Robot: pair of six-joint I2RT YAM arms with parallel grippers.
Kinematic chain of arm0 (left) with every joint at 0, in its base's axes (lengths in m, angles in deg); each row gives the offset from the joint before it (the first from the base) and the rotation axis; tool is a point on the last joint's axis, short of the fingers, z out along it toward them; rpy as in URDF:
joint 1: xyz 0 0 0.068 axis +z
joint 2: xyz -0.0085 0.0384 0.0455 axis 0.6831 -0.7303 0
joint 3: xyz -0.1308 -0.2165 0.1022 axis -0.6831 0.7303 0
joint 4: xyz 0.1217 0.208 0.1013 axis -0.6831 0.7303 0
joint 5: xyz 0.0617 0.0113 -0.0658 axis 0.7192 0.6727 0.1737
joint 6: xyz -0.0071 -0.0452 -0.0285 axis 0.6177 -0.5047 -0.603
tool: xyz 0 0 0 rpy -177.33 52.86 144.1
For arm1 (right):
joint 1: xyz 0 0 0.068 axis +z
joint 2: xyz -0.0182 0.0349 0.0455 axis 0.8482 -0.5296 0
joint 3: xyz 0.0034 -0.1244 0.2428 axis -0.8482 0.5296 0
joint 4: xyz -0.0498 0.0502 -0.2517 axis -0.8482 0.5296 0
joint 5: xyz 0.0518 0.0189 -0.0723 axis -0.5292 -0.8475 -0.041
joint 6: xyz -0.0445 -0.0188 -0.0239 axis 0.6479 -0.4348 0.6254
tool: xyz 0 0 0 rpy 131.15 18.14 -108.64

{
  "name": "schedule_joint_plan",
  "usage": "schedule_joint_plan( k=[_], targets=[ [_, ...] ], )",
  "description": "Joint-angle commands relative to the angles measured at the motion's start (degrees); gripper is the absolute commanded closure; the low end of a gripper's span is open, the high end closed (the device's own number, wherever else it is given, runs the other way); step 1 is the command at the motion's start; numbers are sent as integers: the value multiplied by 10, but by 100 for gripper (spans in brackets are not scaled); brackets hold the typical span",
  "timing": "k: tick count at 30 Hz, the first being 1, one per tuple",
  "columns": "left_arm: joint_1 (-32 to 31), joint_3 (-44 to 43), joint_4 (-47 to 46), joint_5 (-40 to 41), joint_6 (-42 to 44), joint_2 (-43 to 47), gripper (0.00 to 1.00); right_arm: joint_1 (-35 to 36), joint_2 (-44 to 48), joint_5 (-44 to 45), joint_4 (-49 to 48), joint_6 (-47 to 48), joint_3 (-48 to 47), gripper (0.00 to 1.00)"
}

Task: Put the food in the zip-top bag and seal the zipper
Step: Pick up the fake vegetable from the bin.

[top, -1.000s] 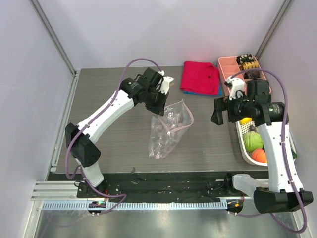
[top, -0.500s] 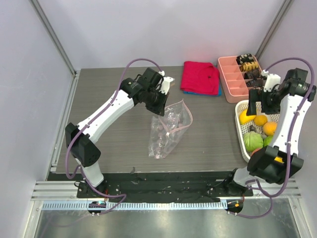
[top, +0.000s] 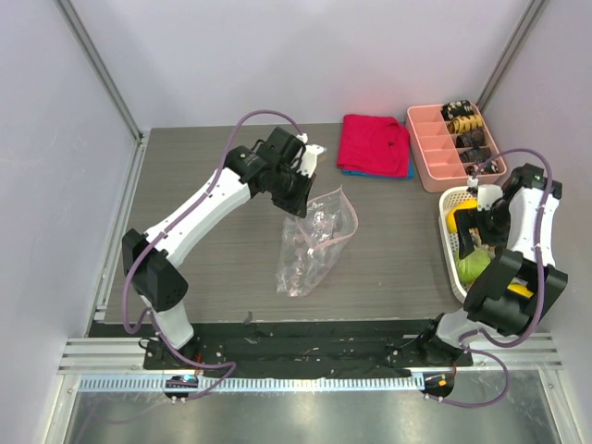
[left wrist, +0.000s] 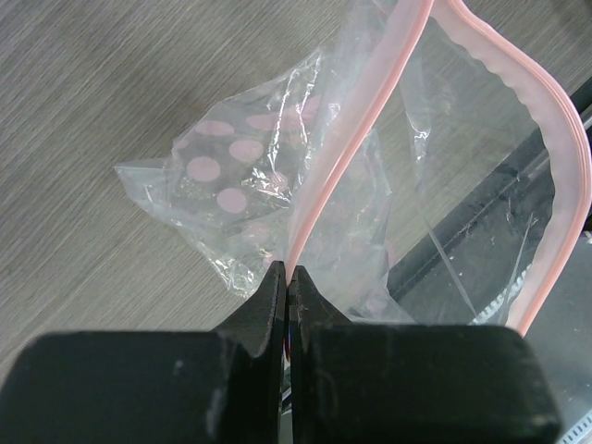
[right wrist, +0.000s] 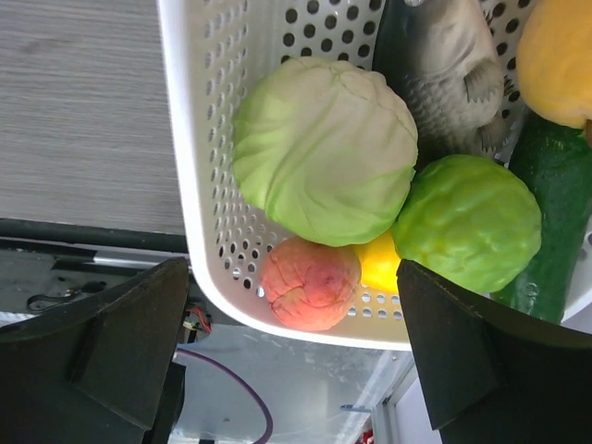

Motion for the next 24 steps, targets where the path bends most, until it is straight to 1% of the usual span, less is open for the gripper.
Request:
schedule_joint_plan(
  k=[1,9,16,22,24],
  targets=[
    [2,3,-4,-9,8,13,100,-1,-5,31,-71,5,35,0],
    [3,13,-8,-7,6,19,100,-1,-33,55,-140,7,75,0],
    [3,12,-8,-4,6,16,100,2,-64,40,-144,3,86,0],
    [3,26,-16,-4,4,21,100,19,-70,25,-137,-9,99,0],
    [3,31,-18,-4,4,23,100,20,-77,16,-125,-13,92,8]
  ],
)
